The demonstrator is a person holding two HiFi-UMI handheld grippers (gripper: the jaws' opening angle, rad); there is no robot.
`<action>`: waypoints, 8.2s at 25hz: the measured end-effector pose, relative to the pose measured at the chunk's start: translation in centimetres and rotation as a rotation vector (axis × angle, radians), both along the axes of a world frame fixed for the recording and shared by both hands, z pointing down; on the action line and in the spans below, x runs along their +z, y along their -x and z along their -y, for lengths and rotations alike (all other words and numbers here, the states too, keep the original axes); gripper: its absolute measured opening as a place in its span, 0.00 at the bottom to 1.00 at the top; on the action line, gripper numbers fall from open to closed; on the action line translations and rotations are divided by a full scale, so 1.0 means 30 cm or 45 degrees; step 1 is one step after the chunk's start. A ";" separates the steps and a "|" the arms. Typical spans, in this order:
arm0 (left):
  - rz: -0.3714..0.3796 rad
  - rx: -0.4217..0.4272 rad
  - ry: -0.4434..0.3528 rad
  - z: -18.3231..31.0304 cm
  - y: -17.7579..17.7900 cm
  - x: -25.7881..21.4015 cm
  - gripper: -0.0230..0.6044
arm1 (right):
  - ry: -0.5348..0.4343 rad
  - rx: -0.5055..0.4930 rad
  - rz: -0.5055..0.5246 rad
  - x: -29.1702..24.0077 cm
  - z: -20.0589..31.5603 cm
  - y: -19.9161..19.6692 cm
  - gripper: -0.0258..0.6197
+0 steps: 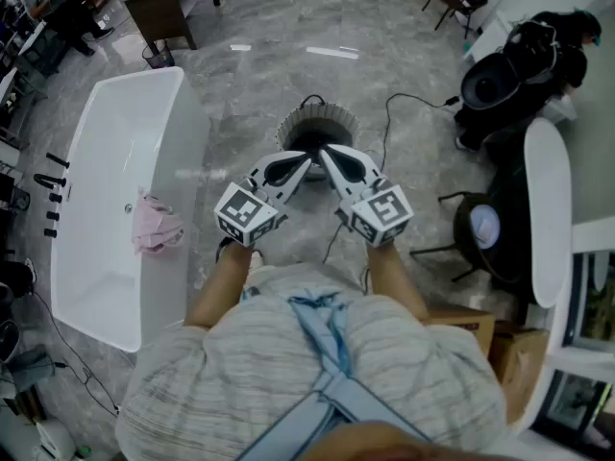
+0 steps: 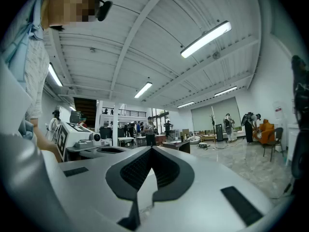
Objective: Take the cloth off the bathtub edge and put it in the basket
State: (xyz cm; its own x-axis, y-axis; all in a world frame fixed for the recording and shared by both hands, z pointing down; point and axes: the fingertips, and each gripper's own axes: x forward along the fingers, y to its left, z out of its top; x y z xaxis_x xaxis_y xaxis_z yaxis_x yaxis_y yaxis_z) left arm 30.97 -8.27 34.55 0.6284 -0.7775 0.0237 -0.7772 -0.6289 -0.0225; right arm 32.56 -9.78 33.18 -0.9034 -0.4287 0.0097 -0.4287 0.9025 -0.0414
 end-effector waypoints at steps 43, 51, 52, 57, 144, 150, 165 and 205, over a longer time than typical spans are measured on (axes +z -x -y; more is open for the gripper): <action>-0.006 -0.041 0.050 -0.034 0.000 0.038 0.04 | 0.088 -0.097 0.075 0.048 -0.071 0.023 0.05; 0.000 -0.032 0.067 -0.016 -0.006 0.050 0.04 | 0.089 -0.105 0.083 0.050 -0.054 0.021 0.05; 0.020 -0.022 0.068 -0.014 -0.013 0.058 0.04 | 0.088 -0.113 0.088 0.047 -0.055 0.022 0.05; 0.103 0.066 0.062 -0.020 -0.075 0.073 0.04 | 0.028 -0.158 0.060 0.034 -0.072 0.056 0.05; 0.003 -0.474 0.173 -0.385 1.805 0.298 0.04 | 0.104 -0.609 -0.220 0.289 -0.395 1.793 0.05; 0.015 -0.603 0.212 -0.481 1.942 0.354 0.04 | 0.101 -0.781 -0.271 0.355 -0.487 1.927 0.05; 0.236 -0.717 0.453 -0.722 2.179 0.629 0.04 | 0.149 -1.041 -0.538 0.628 -0.665 2.131 0.05; 0.785 0.269 1.256 -1.038 2.224 1.483 0.85 | 0.308 -1.091 -1.241 1.463 -0.876 2.129 0.77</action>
State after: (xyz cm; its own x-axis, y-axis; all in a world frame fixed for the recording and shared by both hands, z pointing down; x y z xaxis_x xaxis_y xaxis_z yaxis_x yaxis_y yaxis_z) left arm -35.73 22.86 79.06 0.4143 -0.1354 0.9000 -0.6837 -0.6991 0.2095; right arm -31.32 16.51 77.08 -0.4647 0.3763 0.8015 0.3254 0.9144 -0.2407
